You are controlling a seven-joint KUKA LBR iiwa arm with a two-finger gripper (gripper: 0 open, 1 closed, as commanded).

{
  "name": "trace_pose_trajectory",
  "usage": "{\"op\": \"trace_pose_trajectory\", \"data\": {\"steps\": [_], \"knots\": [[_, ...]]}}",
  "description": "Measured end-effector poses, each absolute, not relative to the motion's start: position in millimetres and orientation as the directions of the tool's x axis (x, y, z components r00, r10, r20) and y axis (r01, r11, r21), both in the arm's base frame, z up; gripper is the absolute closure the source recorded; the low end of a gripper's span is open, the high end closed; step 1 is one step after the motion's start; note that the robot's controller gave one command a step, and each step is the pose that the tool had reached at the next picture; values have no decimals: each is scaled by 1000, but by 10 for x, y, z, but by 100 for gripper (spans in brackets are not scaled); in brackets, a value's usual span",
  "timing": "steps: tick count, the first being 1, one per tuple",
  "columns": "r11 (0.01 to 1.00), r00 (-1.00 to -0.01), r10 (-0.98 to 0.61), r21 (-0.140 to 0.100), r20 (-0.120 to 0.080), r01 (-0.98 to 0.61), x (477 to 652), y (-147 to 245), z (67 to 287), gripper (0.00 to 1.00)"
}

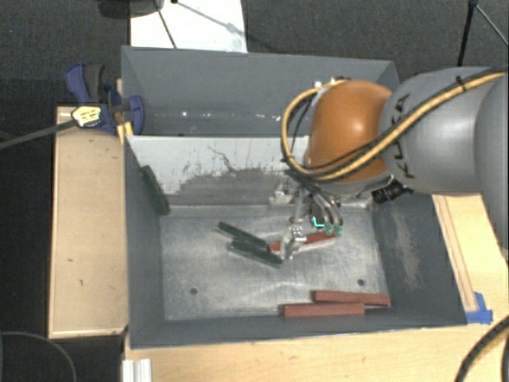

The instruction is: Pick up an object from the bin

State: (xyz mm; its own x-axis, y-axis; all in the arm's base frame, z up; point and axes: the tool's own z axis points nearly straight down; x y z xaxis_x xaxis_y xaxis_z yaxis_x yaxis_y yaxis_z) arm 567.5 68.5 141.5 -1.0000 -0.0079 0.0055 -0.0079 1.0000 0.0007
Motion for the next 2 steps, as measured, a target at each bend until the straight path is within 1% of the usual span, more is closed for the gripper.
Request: {"op": "trace_pose_trajectory", "data": {"steps": [1,2], "knots": [[1000,-1000,-6,1,-2,-6,5694,683,1458,0],[995,-995,102,5,-8,102,5257,1195,743,100]]}}
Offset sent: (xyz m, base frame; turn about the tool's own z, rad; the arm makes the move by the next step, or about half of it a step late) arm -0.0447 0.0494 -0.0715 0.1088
